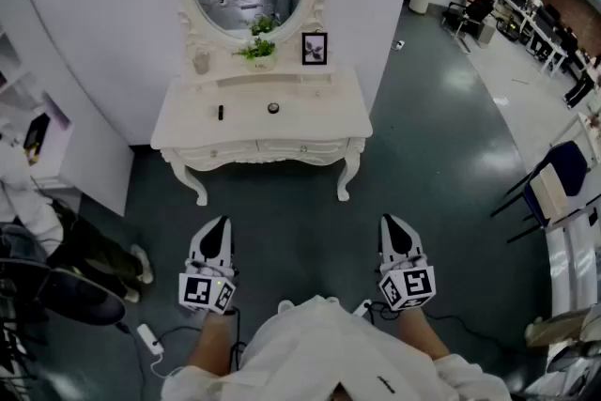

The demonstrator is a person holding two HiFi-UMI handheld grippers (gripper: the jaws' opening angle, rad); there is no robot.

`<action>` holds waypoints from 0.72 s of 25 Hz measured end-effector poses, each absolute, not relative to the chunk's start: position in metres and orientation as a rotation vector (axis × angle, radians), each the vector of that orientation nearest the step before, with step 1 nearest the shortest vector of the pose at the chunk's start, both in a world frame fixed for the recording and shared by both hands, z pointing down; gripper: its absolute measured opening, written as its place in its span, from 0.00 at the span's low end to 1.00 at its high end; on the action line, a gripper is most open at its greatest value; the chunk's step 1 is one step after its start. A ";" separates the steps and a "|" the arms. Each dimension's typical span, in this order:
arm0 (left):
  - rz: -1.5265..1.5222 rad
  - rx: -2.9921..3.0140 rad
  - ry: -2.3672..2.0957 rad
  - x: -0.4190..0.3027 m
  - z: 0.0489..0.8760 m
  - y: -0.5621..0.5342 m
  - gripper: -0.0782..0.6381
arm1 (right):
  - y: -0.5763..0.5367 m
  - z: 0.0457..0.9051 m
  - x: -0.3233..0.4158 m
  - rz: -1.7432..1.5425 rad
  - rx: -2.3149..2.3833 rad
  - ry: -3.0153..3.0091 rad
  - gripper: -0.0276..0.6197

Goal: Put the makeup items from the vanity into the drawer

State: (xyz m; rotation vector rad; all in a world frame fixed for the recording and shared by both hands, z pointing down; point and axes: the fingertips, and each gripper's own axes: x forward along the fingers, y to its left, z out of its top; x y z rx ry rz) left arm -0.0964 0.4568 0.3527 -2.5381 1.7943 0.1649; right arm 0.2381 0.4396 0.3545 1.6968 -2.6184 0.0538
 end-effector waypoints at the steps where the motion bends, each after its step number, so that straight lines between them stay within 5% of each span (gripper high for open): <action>1: 0.165 -2.538 1.795 -0.097 0.352 0.457 0.14 | 0.440 0.354 0.238 0.058 1.696 -2.619 0.07; 15: 0.172 -2.556 1.790 -0.101 0.352 0.459 0.14 | 0.441 0.356 0.217 0.051 1.632 -2.644 0.07; 18: 0.176 -2.560 1.796 -0.104 0.354 0.459 0.14 | 0.441 0.360 0.209 0.053 1.588 -2.638 0.20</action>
